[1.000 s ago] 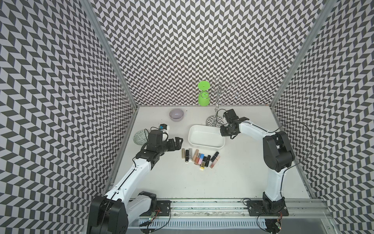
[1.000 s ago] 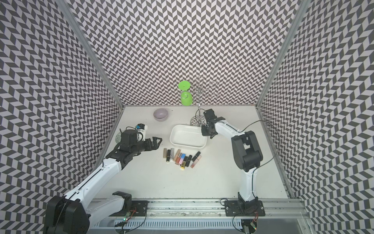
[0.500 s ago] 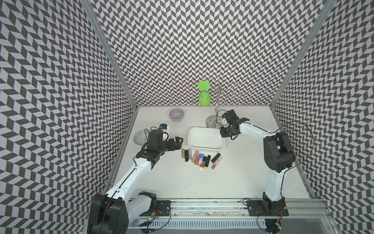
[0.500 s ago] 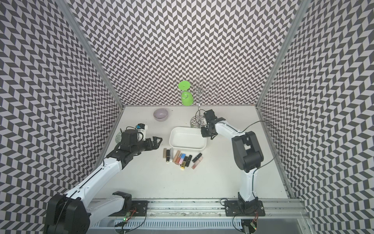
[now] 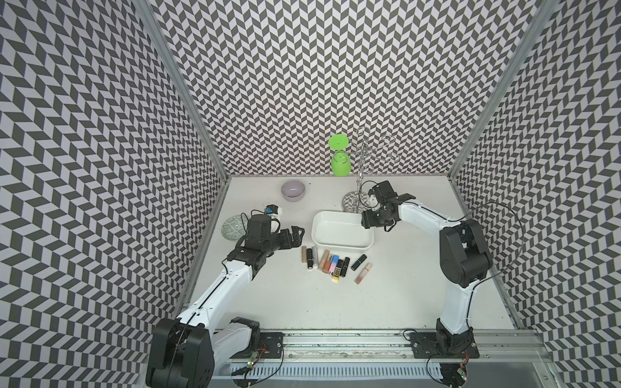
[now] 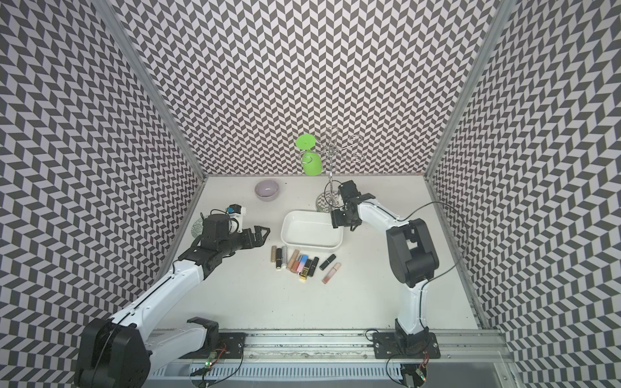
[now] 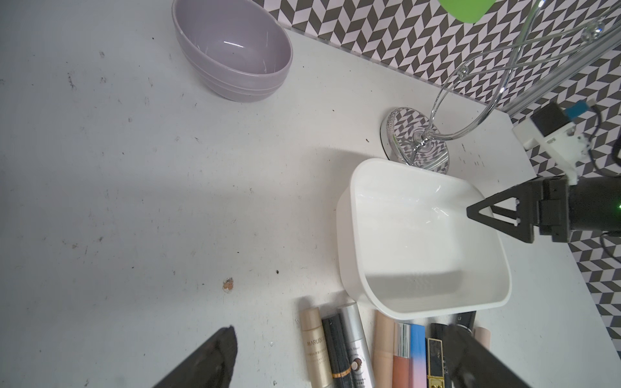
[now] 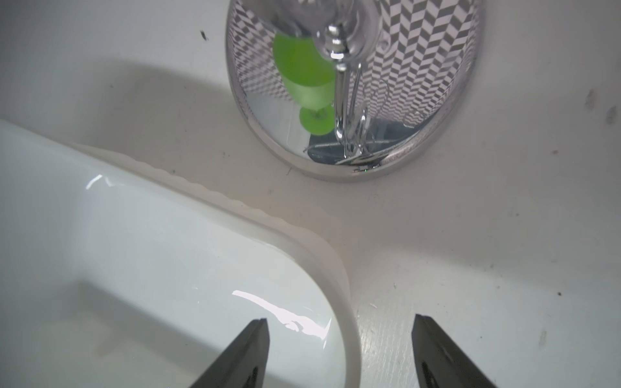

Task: Put the lipstick into the storage box
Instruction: Adjust the storage box at the center of the board, then pick up the lipstick at the center of the board.

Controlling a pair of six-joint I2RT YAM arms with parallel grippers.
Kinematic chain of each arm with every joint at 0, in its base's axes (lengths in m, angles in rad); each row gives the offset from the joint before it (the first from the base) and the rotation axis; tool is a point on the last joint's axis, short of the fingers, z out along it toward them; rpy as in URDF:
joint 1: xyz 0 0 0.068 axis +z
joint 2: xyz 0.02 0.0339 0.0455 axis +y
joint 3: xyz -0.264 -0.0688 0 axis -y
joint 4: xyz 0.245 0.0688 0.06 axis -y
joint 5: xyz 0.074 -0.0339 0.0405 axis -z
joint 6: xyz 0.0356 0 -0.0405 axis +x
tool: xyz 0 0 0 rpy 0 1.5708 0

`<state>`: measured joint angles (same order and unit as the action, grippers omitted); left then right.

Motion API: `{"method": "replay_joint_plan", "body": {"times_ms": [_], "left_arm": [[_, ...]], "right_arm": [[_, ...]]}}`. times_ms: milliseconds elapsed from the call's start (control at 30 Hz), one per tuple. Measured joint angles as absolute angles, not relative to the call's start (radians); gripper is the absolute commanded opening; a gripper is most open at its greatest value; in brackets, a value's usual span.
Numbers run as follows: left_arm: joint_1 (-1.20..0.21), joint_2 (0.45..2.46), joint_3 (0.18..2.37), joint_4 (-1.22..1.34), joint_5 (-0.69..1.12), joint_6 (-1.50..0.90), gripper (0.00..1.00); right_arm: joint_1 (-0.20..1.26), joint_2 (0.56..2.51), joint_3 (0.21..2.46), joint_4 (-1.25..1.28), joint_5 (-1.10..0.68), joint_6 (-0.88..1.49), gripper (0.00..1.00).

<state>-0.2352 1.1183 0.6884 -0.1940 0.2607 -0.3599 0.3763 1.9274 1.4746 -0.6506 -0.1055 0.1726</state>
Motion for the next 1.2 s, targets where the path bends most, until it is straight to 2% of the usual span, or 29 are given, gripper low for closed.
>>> {"method": "replay_joint_plan", "body": {"times_ms": [233, 367, 567, 700, 867, 1200], "left_arm": [[-0.236, 1.113, 0.684, -0.193, 0.311, -0.353, 0.99], [-0.258, 1.085, 0.657, -0.189, 0.368, -0.345, 0.99], [-0.379, 1.036, 0.611, -0.189, 0.399, -0.338, 0.99], [-0.466, 1.012, 0.6, -0.187, 0.389, -0.35, 0.99], [-0.536, 0.992, 0.588, -0.184, 0.37, -0.369, 0.99], [-0.649, 0.984, 0.568, -0.18, 0.334, -0.4, 0.99]], "right_arm": [[0.368, 1.715, 1.485, -0.682, -0.091, 0.315, 0.73], [0.368, 1.56, 1.393, -0.694, -0.101, 0.422, 0.73], [0.39, 1.382, 1.191, -0.777, -0.093, 0.561, 0.79], [0.465, 1.297, 1.075, -0.813, -0.074, 0.651, 0.81], [0.54, 1.236, 0.916, -0.815, -0.075, 0.767, 0.81], [0.622, 1.232, 0.704, -0.699, -0.099, 0.959, 0.81]]}}
